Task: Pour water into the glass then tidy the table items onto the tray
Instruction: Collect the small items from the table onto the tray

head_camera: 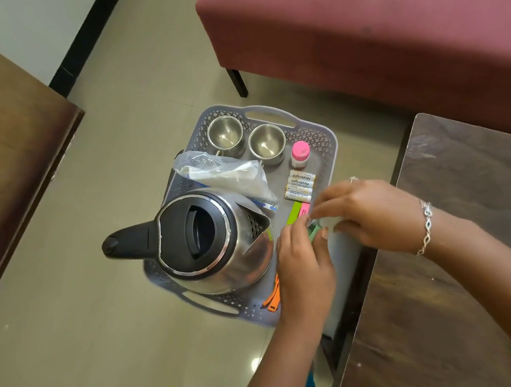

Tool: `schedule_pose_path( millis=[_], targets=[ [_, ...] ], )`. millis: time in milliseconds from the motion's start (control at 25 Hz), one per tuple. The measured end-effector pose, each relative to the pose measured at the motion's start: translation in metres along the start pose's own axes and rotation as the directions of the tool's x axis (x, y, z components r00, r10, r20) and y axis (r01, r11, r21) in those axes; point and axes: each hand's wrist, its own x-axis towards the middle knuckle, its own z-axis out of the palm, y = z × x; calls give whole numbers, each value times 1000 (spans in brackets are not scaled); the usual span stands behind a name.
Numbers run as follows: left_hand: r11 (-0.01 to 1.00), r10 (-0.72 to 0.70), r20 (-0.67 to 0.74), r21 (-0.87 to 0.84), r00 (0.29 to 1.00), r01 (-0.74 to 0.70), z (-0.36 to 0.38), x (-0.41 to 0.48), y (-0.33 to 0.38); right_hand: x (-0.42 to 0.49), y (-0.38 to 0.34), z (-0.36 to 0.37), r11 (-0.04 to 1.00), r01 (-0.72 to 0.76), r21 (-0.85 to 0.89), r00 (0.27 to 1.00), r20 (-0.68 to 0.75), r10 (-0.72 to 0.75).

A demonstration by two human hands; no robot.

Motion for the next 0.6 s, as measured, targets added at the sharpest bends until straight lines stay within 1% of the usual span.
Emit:
schedule_pose_path(
  millis=[120,240,320,360,400,440,480,520,560,600],
  targets=[
    [998,8,-29,-57,1000,-9,-1,2,8,-9,-5,7,985,-171,-31,984,-54,169],
    [994,-16,-20,-110,1000,13,-1,7,16,-13,-10,14,961,-272,-50,950,-172,260],
    [985,-44,-41,-171,998,36,-1,7,21,-14,-11,12,935,-355,23,912,-214,351],
    [979,-46,-49,-200,998,35,0,4,20,-13,-11,10,899,-425,102,869,-230,437],
    [980,-35,-46,-197,998,25,0,-4,17,-9,-11,8,831,-507,228,801,-230,552],
    [988,-15,-33,-152,999,10,0,-16,11,-4,-11,8,704,-571,422,699,-199,687],
    [997,4,-13,-71,1000,-4,1,-29,3,4,-14,9,508,-565,650,601,-97,793],
    [1000,16,7,12,1000,-16,2,-41,-8,14,-15,14,285,-516,808,530,40,847],
    [997,-1,23,76,1000,0,2,-52,-17,26,-16,23,121,-478,870,478,142,867],
    [991,-36,26,130,999,32,2,-59,-26,38,-15,34,60,-488,871,439,186,879]
  ],
)
